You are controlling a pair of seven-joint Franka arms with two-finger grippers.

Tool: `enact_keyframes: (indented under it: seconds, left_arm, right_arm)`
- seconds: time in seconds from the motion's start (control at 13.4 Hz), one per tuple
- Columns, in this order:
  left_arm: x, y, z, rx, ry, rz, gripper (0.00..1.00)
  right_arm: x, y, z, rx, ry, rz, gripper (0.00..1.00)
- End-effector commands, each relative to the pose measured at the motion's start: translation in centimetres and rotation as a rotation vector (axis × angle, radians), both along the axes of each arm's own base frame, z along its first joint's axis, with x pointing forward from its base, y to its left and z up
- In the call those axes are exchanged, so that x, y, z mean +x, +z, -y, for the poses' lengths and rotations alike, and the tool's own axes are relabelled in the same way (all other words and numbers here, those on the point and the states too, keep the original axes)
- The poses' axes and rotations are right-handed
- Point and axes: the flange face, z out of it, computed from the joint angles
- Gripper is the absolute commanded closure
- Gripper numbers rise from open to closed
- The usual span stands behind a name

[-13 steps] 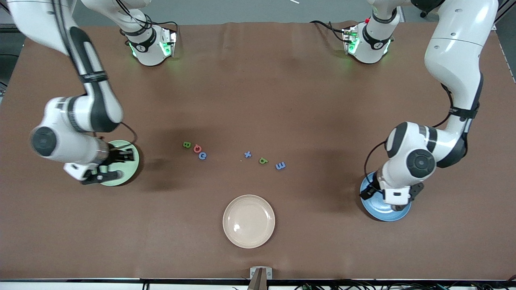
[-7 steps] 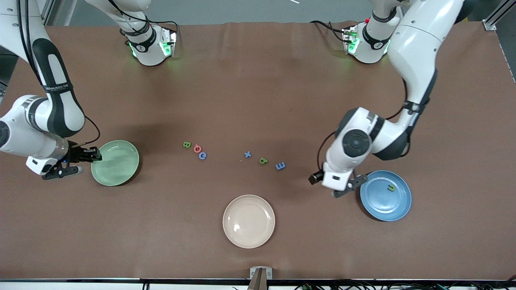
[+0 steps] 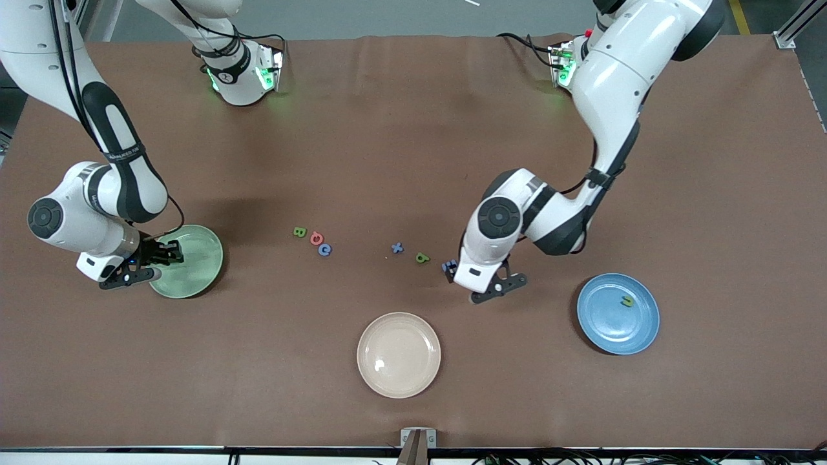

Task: Sort upper and lower case letters into plates
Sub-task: 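Grasp the blue m with the left gripper while the right gripper places M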

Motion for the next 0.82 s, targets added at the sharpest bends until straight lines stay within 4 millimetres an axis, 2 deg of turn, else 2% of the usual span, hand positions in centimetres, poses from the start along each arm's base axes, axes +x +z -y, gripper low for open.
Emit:
enact_keyframes:
  seconds: [0.0, 0.22, 0.37, 0.45, 0.52, 0.59, 0.74]
  left_arm:
    - [0.2, -1.1, 2.2, 0.003, 0.013, 0.012, 0.15]
    - [-1.1, -2.4, 3.7, 0.009, 0.028, -0.005, 0.17]
    - [-1.3, -3.2, 3.7, 0.021, 0.031, -0.013, 0.18]
    - [-1.5, -3.4, 3.8, 0.022, 0.028, -0.016, 0.19]
    - [-1.2, -3.9, 3.2, 0.034, 0.035, -0.016, 0.19]
    - [-1.2, -4.1, 3.1, 0.035, 0.040, -0.020, 0.21]
    - [-1.8, -4.8, 3.7, 0.041, 0.031, -0.027, 0.23]
  right_arm:
    - [-0.4, -0.3, -0.1, -0.001, -0.008, 0.013, 0.71]
    - [-0.4, -0.5, -0.2, 0.000, -0.007, 0.012, 0.68]
    - [-0.5, -0.7, -0.1, 0.000, -0.008, 0.007, 0.61]
    - [-0.5, -0.7, -0.2, 0.001, -0.008, 0.004, 0.36]
    - [-0.5, -0.7, -0.2, 0.003, -0.008, 0.000, 0.06]
    - [-0.5, -0.3, -0.2, 0.004, -0.007, -0.003, 0.00]
    - [-0.5, 0.8, -0.5, 0.013, -0.002, -0.029, 0.00]
